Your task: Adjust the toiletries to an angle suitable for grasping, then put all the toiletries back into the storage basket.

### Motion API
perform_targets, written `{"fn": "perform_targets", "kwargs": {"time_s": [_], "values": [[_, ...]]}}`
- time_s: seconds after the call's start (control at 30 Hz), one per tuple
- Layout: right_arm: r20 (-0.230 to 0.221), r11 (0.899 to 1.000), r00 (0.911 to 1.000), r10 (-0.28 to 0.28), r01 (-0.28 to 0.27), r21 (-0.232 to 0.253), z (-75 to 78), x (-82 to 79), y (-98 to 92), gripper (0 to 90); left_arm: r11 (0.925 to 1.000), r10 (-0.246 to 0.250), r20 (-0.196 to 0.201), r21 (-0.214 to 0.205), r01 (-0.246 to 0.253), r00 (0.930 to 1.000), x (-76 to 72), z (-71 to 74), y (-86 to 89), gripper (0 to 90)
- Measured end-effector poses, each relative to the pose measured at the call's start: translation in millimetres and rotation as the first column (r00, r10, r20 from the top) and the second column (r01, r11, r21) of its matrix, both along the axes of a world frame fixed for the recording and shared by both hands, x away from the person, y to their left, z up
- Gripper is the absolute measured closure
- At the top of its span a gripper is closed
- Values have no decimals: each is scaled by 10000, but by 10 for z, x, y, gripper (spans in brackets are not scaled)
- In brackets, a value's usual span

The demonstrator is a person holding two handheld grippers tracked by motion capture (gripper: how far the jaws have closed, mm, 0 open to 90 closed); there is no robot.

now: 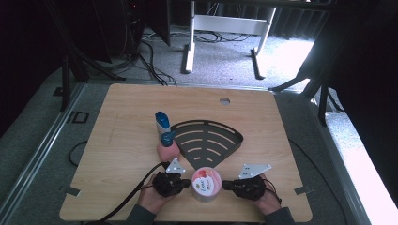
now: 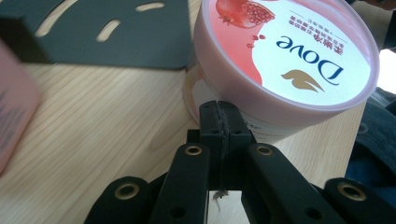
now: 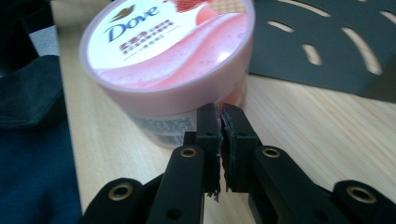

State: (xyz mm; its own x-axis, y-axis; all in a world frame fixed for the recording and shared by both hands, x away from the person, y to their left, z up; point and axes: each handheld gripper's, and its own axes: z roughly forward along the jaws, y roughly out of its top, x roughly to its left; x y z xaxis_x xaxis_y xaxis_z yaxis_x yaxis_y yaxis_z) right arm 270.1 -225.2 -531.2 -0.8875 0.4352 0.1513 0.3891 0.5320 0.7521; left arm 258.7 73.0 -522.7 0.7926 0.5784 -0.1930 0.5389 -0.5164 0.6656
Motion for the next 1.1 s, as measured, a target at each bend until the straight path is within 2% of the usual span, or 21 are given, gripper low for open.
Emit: {"fn": "perform_targets", "kwargs": {"time_s": [0.1,0.3,0.4,0.53,0.77,0.9,1.1], "values": [[11,9997,9997,-227,227,-46,-1,30,-75,864,9996,-190,149,232,187,9997,27,19,-111,900],[62,9973,9973,-731,732,-106,-8,105,-214,864,9996,-270,254,104,268,9993,136,-3,-257,899],[77,9970,9971,-761,762,-130,-13,146,-225,863,9998,-174,296,7,173,9994,212,-27,-287,899],[67,9971,9972,-746,747,-116,-23,186,-216,847,9996,-281,470,-75,285,9985,275,-48,-309,896],[146,9963,9965,-824,827,-220,-35,189,-224,805,9990,-331,630,-266,348,9975,312,-60,-259,821],[211,9947,9957,-906,916,-468,-58,178,-254,770,9992,-186,870,-322,215,9960,309,-63,-163,762],[156,9945,9958,-900,907,-516,-70,156,-333,732,9987,-249,932,-417,289,9953,281,-120,-15,697]]}}
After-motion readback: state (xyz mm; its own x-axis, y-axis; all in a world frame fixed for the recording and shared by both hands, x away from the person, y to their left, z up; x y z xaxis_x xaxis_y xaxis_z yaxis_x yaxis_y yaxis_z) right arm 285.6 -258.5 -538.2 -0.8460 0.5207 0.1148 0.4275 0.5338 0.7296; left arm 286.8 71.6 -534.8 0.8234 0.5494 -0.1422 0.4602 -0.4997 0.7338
